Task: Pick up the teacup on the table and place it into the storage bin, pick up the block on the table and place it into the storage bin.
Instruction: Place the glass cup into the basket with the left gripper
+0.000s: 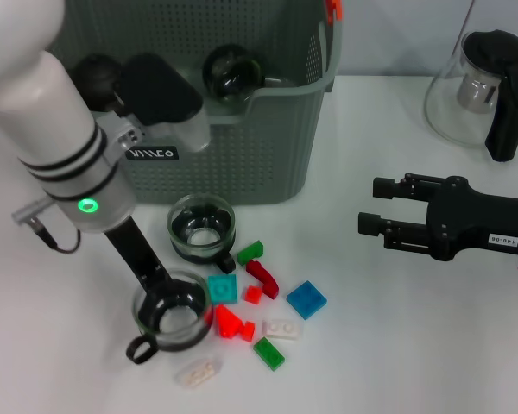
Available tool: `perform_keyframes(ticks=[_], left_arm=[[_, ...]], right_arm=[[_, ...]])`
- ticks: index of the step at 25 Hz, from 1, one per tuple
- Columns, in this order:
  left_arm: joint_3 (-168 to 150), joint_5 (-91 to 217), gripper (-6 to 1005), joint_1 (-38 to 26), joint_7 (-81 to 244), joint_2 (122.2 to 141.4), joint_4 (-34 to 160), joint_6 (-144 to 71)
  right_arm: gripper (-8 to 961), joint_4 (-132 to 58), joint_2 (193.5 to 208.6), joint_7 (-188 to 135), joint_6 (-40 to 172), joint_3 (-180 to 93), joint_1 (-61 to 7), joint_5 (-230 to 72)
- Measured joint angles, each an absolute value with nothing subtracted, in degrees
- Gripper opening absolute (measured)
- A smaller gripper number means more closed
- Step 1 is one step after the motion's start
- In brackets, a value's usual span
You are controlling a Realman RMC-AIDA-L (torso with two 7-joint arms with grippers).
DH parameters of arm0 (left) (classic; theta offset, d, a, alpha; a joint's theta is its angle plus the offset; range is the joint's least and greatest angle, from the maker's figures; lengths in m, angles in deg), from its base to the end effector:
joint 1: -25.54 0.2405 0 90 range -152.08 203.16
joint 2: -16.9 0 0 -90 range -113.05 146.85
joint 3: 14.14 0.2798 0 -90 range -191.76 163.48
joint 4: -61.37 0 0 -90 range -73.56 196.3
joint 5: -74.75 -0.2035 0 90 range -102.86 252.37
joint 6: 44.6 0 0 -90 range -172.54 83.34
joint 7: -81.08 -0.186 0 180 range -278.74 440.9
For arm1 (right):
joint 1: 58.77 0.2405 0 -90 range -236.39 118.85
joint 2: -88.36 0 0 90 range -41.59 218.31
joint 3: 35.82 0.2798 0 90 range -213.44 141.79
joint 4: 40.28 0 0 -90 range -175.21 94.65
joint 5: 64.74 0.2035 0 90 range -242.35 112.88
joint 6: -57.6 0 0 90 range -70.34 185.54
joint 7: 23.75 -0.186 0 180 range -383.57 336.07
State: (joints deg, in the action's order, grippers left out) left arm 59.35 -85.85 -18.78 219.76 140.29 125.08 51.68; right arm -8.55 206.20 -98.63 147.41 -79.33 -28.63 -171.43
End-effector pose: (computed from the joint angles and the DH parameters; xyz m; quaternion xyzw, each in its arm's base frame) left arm -0.2251 0.3608 -0.0727 -0.9067 -0.2982 0.2835 0.0928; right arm 0.2505 0.3442 -0.0531 -0.9295 0.2030 0.2857 0.1145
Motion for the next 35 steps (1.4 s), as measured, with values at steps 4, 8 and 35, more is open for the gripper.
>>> perform_keyframes(ticks=[4, 8, 35], left_arm=[[55.04, -85.17, 38, -18.19, 219.18, 139.86, 134.36, 58.49], [45.28, -80.20, 40, -19.13, 217.08, 140.06, 143.24, 66.39], [37.98, -78.59, 53, -33.70, 216.46, 129.65, 105.95, 10.18]], right_arm=[[713, -8.55, 206.08, -98.63, 147.43, -79.32, -28.62, -171.44], [713, -8.54, 206.06, -98.26, 147.42, -78.96, -28.55, -171.44], [711, -8.55, 206.22, -98.71, 147.23, -78.80, -28.63, -171.73]])
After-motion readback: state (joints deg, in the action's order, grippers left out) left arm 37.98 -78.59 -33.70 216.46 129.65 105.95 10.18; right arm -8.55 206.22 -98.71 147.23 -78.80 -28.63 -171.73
